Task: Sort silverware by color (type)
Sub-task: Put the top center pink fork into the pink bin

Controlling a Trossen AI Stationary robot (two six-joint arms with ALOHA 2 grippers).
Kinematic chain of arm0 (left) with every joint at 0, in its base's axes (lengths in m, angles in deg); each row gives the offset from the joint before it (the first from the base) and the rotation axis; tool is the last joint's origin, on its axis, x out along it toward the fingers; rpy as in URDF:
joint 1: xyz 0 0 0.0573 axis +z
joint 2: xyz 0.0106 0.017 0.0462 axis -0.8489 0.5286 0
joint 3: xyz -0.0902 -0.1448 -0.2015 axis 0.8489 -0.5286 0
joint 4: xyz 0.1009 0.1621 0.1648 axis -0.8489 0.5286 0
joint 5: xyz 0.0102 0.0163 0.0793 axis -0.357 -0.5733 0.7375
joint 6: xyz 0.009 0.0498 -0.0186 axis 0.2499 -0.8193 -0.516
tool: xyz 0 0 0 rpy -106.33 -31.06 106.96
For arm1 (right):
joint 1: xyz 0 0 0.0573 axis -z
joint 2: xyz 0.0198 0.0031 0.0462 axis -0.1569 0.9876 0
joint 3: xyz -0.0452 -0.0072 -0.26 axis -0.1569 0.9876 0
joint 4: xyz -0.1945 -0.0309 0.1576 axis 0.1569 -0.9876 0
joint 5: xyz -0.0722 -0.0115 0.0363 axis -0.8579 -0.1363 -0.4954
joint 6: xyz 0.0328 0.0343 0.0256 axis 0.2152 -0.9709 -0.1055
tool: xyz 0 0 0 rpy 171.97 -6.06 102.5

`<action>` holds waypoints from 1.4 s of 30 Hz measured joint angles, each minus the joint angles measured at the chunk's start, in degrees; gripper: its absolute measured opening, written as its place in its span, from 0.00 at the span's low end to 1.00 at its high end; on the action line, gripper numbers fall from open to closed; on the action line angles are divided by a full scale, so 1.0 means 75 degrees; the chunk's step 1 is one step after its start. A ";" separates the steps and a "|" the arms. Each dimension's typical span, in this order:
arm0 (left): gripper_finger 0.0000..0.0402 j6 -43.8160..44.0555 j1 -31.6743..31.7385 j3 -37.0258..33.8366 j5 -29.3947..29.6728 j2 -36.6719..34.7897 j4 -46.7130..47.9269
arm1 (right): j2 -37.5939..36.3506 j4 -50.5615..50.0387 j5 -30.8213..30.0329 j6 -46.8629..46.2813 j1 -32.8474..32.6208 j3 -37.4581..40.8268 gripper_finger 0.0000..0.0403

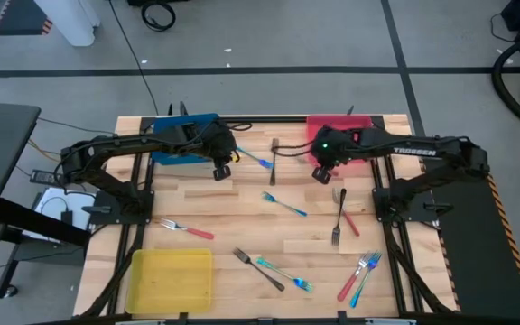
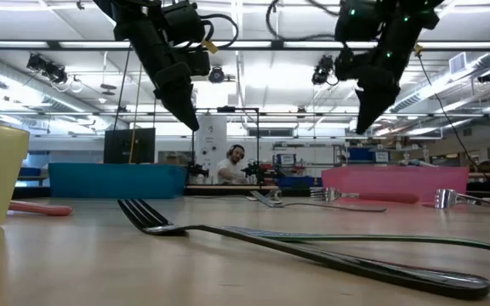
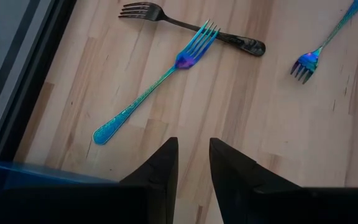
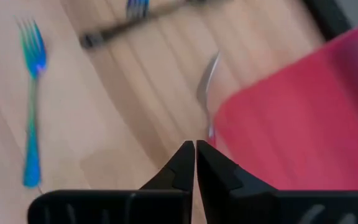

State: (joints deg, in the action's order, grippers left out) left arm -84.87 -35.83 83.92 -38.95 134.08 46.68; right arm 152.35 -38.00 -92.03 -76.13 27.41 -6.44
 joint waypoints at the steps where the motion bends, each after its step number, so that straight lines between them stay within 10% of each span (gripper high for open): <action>1: 0.23 0.0000 0.0002 0.0000 0.0000 0.0000 0.0000 | 0.0153 -0.0092 -0.0001 -0.0060 -0.0035 0.0000 0.07; 23: 0.23 0.0000 0.0000 0.0000 -0.0001 0.0000 0.0006 | 0.2830 -0.0308 -0.0515 0.0022 0.0096 0.0000 0.18; 42: 0.23 0.0003 0.0002 0.0000 0.0000 0.0000 -0.0003 | 0.2928 0.0450 -0.0192 -0.0133 0.0643 0.0691 0.17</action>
State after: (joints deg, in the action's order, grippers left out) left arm -84.85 -35.82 83.92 -38.95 134.08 46.65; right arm 174.31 -34.63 -93.47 -77.13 32.23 -1.26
